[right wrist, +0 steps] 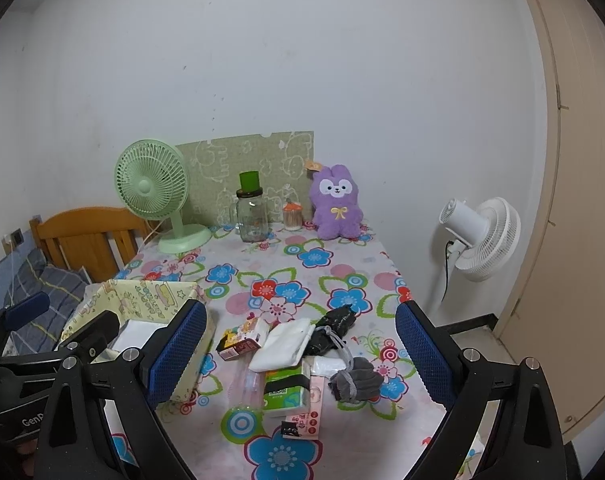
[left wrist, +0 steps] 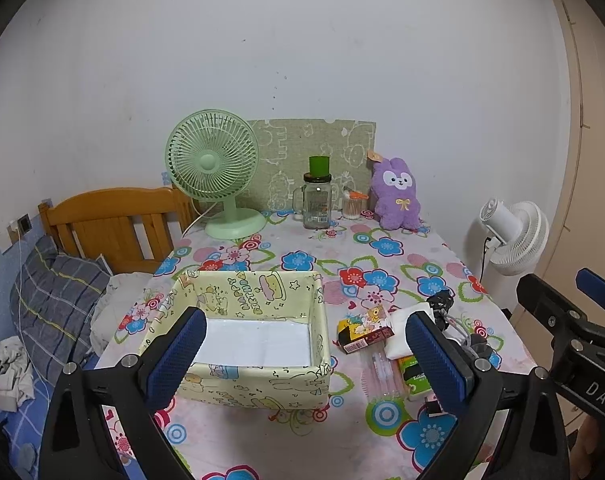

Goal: Organize soft objects

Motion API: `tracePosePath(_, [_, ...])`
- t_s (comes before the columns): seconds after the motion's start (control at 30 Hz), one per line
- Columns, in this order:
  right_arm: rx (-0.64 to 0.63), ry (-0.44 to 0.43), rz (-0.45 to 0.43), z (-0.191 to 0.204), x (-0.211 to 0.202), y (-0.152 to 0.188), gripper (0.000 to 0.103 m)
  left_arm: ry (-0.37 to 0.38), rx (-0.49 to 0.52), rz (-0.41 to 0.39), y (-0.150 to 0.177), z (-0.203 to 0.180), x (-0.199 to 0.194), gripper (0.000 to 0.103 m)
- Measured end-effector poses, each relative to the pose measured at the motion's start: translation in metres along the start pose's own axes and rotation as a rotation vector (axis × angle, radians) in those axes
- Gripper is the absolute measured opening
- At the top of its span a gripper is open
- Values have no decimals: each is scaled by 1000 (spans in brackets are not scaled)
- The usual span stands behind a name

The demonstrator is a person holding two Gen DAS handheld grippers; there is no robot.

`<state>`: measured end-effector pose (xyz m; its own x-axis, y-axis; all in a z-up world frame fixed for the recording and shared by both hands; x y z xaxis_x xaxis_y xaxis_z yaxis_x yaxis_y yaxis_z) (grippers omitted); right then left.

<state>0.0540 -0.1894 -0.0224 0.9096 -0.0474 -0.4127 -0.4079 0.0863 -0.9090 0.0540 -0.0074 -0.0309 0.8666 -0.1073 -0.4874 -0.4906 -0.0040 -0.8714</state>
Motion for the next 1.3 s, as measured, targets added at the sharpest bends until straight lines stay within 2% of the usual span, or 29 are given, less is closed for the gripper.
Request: tracePosePath(1.3, [-5, -5, 0, 1, -1, 2, 97, -1, 8, -5, 0, -6, 2, 99])
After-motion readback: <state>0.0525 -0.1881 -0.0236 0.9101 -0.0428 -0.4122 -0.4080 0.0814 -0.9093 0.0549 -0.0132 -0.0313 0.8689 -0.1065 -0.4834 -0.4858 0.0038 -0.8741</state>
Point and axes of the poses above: each gripper's, at about its wrist camera, not at the fingertips, and x roughly the way its jaws point, z to its left, y to its underside, the point moved 7 cm from there along x, roughly the way its jaws point, and after that the axes turned 6 degrees about y, right-handed, at the moved point
